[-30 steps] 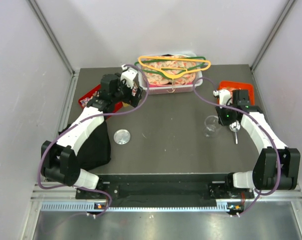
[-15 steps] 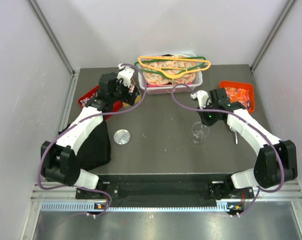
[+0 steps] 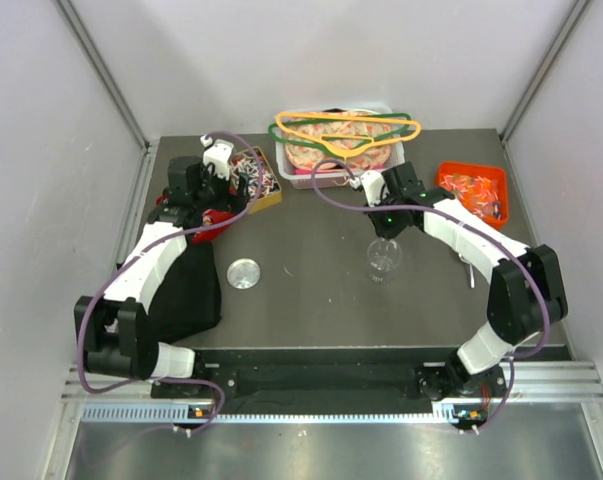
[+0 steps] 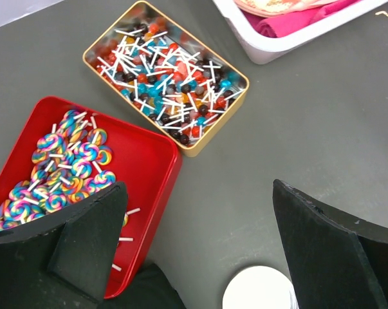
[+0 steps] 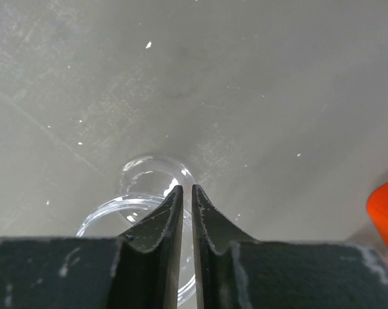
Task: Pack the candies
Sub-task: Move the packing bottle to the center of the board, then pick up the spatula from the center of the board.
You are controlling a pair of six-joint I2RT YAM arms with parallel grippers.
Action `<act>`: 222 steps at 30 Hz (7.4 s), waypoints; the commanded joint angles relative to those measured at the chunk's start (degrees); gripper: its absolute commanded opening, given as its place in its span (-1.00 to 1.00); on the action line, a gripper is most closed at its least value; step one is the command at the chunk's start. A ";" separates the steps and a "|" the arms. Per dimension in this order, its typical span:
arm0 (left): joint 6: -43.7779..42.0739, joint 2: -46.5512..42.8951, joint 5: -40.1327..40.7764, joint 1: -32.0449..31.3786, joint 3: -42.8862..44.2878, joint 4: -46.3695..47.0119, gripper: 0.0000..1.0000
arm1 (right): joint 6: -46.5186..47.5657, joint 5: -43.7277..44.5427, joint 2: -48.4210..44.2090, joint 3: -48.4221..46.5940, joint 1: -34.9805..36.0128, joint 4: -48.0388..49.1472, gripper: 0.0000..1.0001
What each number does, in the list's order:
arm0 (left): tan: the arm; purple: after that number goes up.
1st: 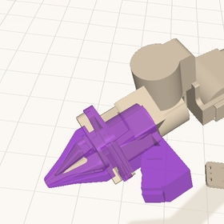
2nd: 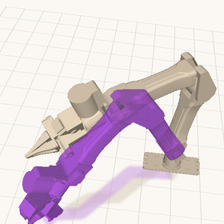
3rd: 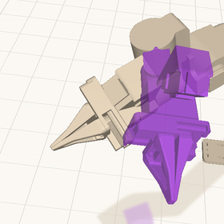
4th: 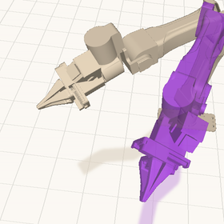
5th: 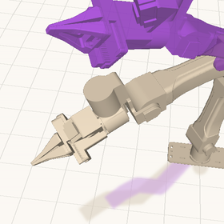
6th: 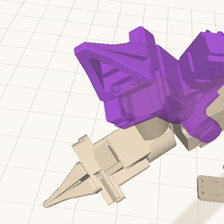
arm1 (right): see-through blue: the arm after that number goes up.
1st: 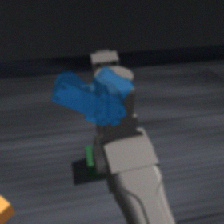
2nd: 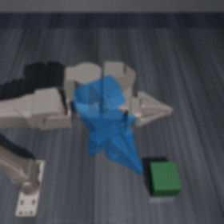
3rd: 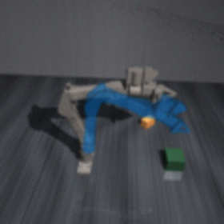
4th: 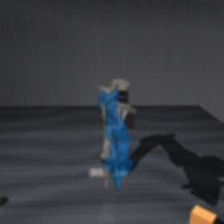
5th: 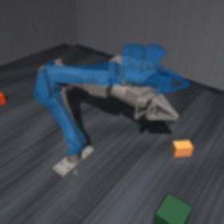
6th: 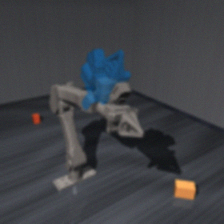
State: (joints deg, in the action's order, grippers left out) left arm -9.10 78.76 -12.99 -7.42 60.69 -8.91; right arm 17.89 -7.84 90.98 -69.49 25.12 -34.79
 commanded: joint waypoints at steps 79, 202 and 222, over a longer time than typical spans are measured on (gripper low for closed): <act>2.33 -2.03 -7.48 6.98 -2.42 2.49 0.98 | -2.34 4.23 11.77 -21.30 17.07 -1.86 0.54; 23.43 26.44 -45.98 -16.49 29.67 2.05 0.69 | 16.12 18.91 -12.41 -7.41 14.69 0.42 -1.00; 24.84 29.61 -45.89 -16.84 30.81 3.20 -0.85 | 15.77 19.97 -11.26 -8.38 18.47 1.21 -1.00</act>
State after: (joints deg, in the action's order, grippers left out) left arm 16.47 107.61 -59.11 -24.05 89.01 -8.03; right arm 33.50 12.45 80.25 -75.16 42.37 -36.77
